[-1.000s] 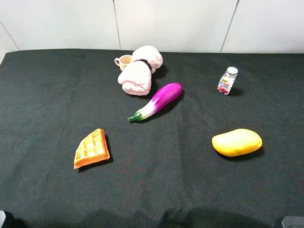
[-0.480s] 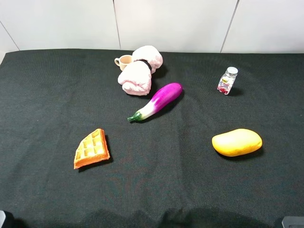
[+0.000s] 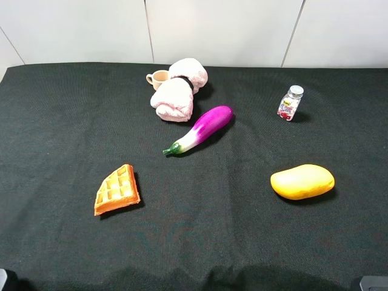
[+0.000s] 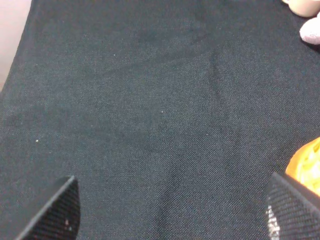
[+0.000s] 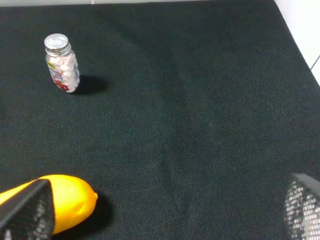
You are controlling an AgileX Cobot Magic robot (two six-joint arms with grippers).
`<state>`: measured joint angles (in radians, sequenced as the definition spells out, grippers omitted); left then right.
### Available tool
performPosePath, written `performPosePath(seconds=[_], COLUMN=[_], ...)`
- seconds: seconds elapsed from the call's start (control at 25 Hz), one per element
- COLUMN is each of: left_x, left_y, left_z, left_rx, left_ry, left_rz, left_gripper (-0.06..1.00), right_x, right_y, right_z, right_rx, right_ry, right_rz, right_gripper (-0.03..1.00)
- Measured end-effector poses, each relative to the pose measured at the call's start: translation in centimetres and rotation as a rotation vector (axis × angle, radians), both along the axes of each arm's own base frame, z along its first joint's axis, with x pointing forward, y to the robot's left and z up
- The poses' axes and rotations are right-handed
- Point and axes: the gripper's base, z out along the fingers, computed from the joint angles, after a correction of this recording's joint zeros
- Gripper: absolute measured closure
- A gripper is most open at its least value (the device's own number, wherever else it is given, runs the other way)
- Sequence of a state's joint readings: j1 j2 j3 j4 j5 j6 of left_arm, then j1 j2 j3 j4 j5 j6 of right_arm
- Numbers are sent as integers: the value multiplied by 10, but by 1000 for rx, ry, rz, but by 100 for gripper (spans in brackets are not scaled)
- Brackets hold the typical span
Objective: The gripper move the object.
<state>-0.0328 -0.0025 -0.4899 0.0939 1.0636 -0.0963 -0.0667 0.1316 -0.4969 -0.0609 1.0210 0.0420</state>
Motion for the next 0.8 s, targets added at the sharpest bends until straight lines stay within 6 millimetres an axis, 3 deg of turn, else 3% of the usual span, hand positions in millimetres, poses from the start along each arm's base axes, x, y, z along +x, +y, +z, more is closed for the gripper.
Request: performPosePath(seconds=[0.8], left_x=[0], left_y=[0], left_z=[0], left_rx=[1], left_ry=[0], left_rz=[0], left_gripper=[16], right_x=[0], right_y=[0], right_z=[0], right_rx=[1], right_ry=[0], right_rz=[0], right_gripper=[27])
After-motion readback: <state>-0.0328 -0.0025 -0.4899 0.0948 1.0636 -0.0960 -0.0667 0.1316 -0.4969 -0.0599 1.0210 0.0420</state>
